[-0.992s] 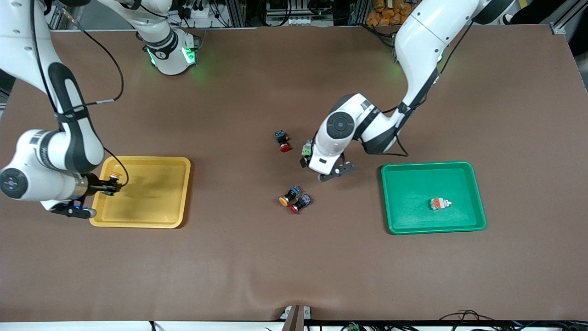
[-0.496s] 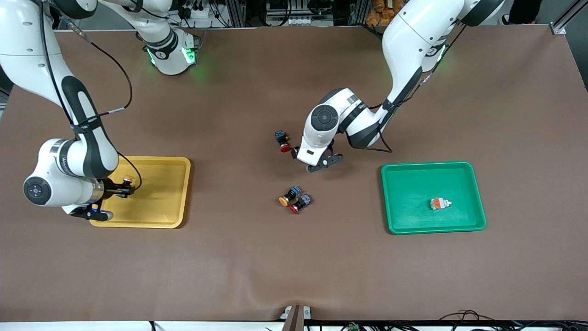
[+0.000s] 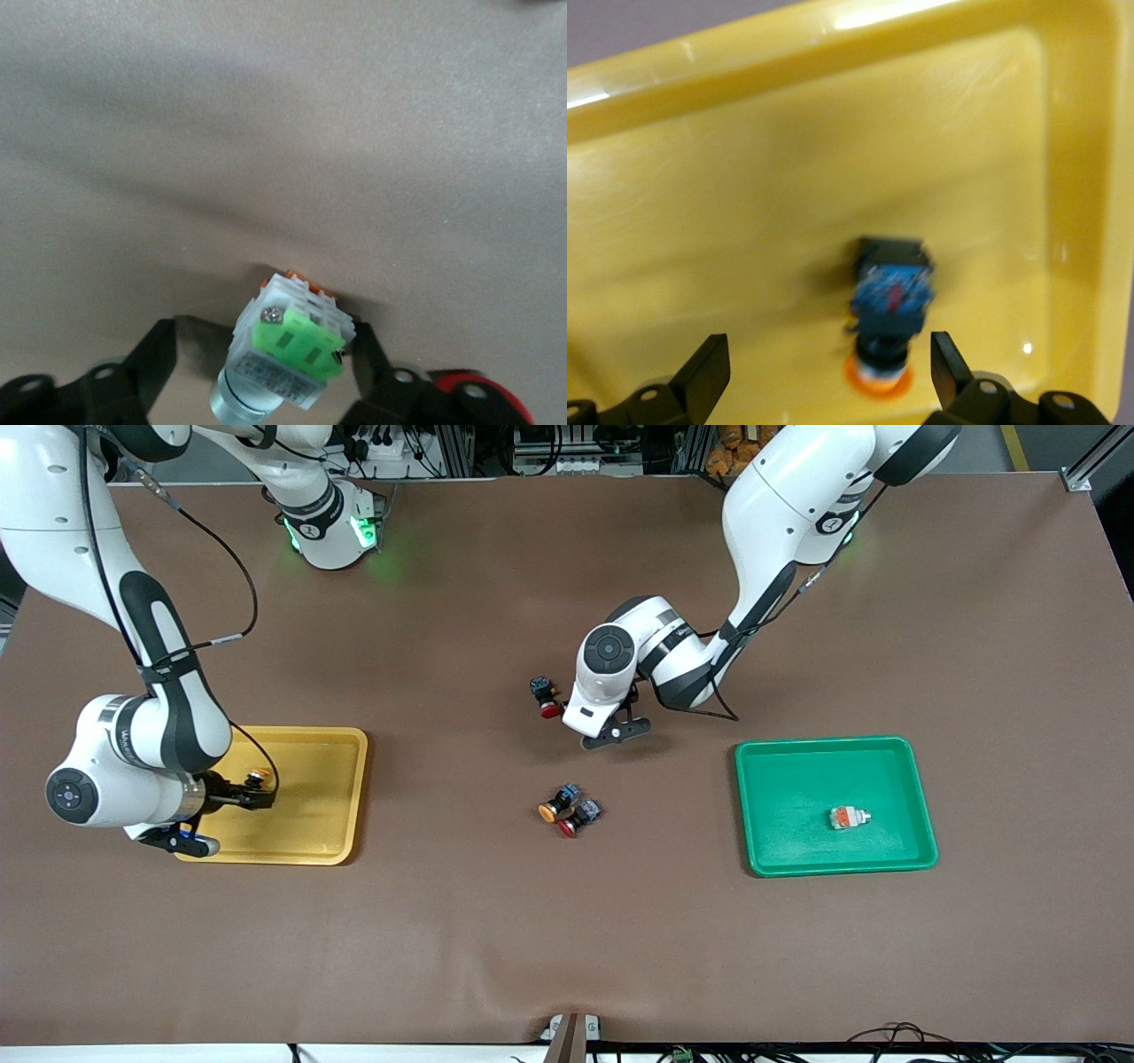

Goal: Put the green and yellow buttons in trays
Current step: 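Lower the yellow button into the yellow tray while the left gripper grasps the green button, then carry the green button to the green tray while the right gripper reaches buttons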

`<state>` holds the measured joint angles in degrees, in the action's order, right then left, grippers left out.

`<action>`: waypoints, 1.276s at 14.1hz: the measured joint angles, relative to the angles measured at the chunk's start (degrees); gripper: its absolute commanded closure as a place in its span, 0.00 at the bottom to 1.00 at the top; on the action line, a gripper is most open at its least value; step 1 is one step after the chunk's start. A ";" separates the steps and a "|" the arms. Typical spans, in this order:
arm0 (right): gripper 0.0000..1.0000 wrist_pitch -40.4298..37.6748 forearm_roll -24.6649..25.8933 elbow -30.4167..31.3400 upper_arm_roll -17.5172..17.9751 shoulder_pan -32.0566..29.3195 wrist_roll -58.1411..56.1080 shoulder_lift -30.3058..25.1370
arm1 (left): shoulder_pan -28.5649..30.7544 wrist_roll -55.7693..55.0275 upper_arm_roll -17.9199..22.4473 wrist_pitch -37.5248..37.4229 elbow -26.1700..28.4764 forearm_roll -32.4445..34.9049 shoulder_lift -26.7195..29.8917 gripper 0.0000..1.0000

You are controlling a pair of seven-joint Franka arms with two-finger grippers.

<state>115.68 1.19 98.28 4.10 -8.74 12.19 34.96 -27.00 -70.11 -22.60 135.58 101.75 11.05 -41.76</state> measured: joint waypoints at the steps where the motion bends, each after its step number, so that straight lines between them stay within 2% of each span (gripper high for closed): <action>1: 0.00 -2.09 -0.03 -0.71 0.08 1.15 2.25 -0.45 | -0.05 0.01 -0.03 0.23 -0.15 0.00 0.02 1.00; 4: 0.00 -6.34 -2.93 -2.48 0.31 3.69 6.45 -1.69 | -0.09 0.32 -0.08 0.16 -0.53 0.02 0.15 1.00; 7: 0.00 -7.60 -7.94 -2.80 0.50 5.30 10.00 -2.27 | 0.06 1.06 -0.05 0.15 -0.60 0.03 0.15 1.00; 9: 0.00 -7.78 -9.21 -2.86 0.76 7.92 16.54 -2.85 | 0.71 2.14 0.45 -0.21 -1.15 0.15 0.24 1.00; 15: 0.00 -6.77 -15.50 -5.09 1.05 20.22 39.08 -3.64 | 10.56 8.75 0.59 -7.35 -4.00 0.22 5.68 1.00; 18: 0.00 -1.90 -16.81 -6.94 1.11 25.38 50.20 -3.65 | 15.37 14.61 0.72 -11.54 -5.85 0.27 6.88 1.00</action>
<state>113.78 -15.62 91.34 5.21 16.63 62.39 31.32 -11.63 -55.50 -21.87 124.05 95.90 11.32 -34.87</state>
